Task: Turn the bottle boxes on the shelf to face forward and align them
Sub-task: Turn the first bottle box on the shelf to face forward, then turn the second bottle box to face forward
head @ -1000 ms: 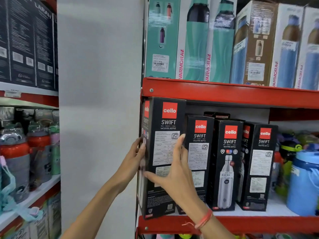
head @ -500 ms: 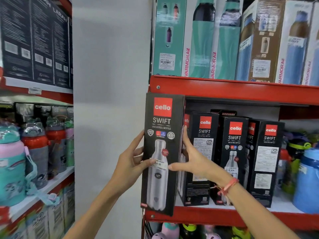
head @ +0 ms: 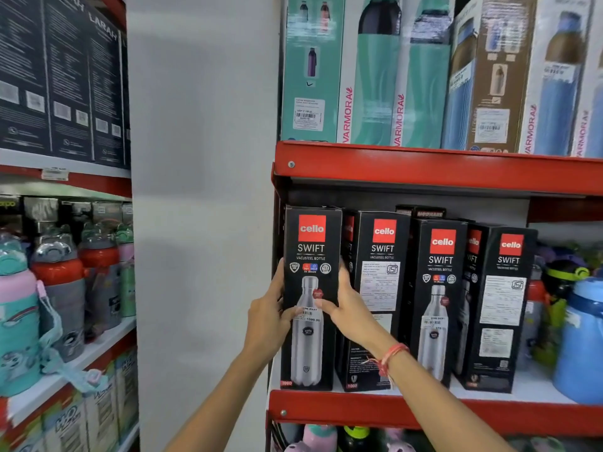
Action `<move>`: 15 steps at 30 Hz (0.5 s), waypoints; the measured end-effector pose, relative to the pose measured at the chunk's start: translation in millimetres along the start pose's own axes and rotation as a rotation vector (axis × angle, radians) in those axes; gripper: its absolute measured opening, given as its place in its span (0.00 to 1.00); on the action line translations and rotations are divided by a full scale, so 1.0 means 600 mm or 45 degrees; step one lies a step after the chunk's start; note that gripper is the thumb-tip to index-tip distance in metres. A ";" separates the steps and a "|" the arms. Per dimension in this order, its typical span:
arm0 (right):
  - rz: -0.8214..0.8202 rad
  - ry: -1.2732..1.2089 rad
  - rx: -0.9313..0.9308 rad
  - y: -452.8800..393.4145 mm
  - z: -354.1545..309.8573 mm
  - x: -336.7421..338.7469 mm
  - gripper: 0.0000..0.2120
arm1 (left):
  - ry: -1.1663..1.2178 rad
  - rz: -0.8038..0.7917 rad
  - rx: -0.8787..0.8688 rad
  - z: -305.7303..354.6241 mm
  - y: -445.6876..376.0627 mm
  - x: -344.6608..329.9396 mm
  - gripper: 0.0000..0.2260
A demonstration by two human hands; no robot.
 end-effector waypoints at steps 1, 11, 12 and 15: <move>0.016 0.013 -0.010 0.000 0.003 0.002 0.44 | -0.017 -0.003 -0.005 0.000 -0.001 -0.004 0.39; 0.931 0.604 0.342 0.061 -0.027 0.098 0.21 | -0.055 0.084 0.053 -0.019 0.005 -0.012 0.33; 1.000 0.696 0.274 0.064 -0.018 0.109 0.29 | -0.072 0.101 0.054 -0.019 0.005 -0.012 0.33; 0.898 0.645 -0.100 0.055 0.033 0.117 0.53 | -0.144 0.162 0.046 -0.012 0.007 -0.010 0.31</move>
Point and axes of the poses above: each hand's wrist, its own y-axis away from the middle knuckle, its own x-axis out of the back of the hand, z = x × y, the point moved 8 cm from there along -y, towards the middle knuckle, and after that the axes turned 5 degrees about z, right-handed, at the moved point
